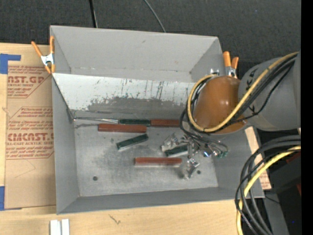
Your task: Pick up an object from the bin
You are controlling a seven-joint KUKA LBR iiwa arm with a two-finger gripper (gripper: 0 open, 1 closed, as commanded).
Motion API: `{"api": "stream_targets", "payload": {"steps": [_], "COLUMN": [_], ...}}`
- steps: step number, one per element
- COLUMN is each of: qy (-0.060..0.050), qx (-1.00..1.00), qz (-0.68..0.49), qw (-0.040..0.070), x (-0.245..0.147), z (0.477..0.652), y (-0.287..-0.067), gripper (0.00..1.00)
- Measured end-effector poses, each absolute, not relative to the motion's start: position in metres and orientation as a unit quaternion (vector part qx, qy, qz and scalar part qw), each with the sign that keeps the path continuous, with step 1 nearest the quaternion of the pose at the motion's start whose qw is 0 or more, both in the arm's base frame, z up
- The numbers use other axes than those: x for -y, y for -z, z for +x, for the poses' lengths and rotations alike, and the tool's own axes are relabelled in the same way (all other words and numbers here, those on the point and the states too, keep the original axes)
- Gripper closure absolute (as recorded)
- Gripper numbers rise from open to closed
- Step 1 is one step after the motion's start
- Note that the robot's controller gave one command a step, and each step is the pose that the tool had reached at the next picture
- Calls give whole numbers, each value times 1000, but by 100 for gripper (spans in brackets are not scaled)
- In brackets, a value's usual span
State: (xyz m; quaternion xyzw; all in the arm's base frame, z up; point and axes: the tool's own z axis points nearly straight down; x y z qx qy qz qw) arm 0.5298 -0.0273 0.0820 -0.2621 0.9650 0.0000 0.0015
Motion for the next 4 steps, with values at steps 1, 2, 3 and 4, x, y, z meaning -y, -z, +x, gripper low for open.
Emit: {"api": "stream_targets", "payload": {"steps": [1, 2, 3, 4], "qy": [2, 2, 1, -1], "qx": [-973, -973, -973, -973], "qz": [-231, -231, -232, -232], "qw": [8, 8, 5, -1], "x": [17, 17, 17, 16], "z": [544, 544, 543, 539], "y": [-77, -77, -81, -98], "gripper": [100, 100, 100, 100]}}
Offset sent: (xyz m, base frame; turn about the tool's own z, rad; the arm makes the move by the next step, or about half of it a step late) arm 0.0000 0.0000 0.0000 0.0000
